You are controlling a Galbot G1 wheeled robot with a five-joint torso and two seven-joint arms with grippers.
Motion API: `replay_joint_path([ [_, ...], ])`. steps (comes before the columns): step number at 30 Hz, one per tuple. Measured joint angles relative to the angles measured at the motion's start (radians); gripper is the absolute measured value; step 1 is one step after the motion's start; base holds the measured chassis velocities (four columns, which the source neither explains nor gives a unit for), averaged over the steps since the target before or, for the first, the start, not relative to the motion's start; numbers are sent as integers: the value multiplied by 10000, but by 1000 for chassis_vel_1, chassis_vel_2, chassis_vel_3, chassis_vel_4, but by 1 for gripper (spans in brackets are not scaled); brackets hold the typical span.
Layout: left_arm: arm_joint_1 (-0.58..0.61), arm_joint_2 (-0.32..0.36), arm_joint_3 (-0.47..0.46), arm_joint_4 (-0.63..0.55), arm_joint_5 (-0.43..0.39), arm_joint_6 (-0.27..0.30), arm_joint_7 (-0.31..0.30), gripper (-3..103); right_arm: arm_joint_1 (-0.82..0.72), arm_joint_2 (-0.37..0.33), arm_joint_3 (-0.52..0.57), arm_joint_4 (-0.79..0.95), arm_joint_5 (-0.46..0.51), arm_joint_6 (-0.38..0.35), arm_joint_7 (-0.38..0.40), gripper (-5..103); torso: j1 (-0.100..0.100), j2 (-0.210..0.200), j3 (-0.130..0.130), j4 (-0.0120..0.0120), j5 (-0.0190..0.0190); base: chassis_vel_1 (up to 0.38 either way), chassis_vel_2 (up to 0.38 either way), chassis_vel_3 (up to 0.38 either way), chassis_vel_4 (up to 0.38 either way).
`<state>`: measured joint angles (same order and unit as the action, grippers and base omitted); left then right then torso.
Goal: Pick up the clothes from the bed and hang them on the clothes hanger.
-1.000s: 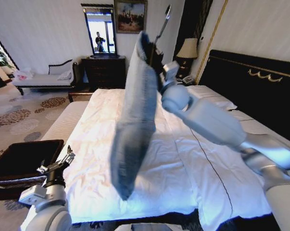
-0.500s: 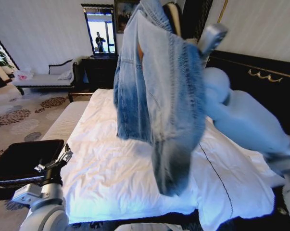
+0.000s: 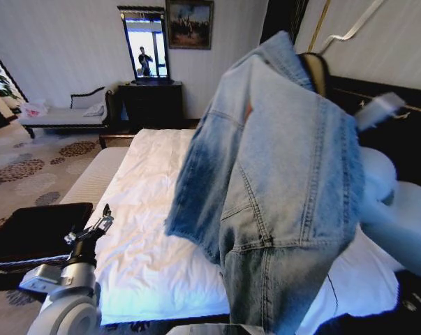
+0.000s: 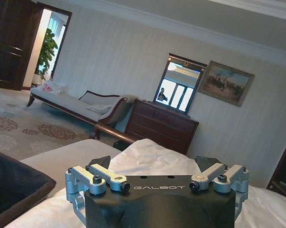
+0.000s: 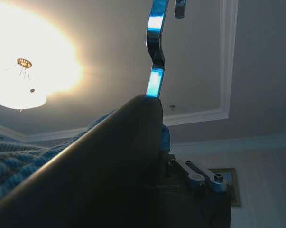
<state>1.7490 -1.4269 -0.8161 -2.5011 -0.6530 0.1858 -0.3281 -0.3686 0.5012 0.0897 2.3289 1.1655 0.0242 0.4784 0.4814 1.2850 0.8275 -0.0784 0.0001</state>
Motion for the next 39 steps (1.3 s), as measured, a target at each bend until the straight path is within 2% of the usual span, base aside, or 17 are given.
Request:
replay_joint_path([
  [4, 219, -41, -172, 2, -3, -80, -15, 100, -170, 259, 30, 53, -238, 55, -43, 23, 1, 0, 1, 9, 0, 0, 0, 0, 0],
  [7, 417, 64, -408, 4, 7, -451, -214, 100, -292, 563, -135, 91, -456, 55, -70, 23, 3, -1, 2, 8, -3, 0, 0, 0, 0],
  [14, 531, 343, -997, 6, -67, -626, -363, 100, -607, 783, -372, 84, -780, 52, -184, 23, 3, 0, 1, 5, -3, 0, 0, 0, 0],
  [28, 503, 337, -908, 11, -177, -783, -298, 100, -2734, 672, 1374, 903, -1024, -4, -349, 23, 4, -1, 2, 6, -2, 0, 0, 0, 0],
  [39, 493, 371, -898, 11, -171, -802, -313, 100, -3041, 758, 1642, 1045, -1075, 23, -475, 23, -1, -2, 0, 2, 0, 126, -119, -138, 137],
])
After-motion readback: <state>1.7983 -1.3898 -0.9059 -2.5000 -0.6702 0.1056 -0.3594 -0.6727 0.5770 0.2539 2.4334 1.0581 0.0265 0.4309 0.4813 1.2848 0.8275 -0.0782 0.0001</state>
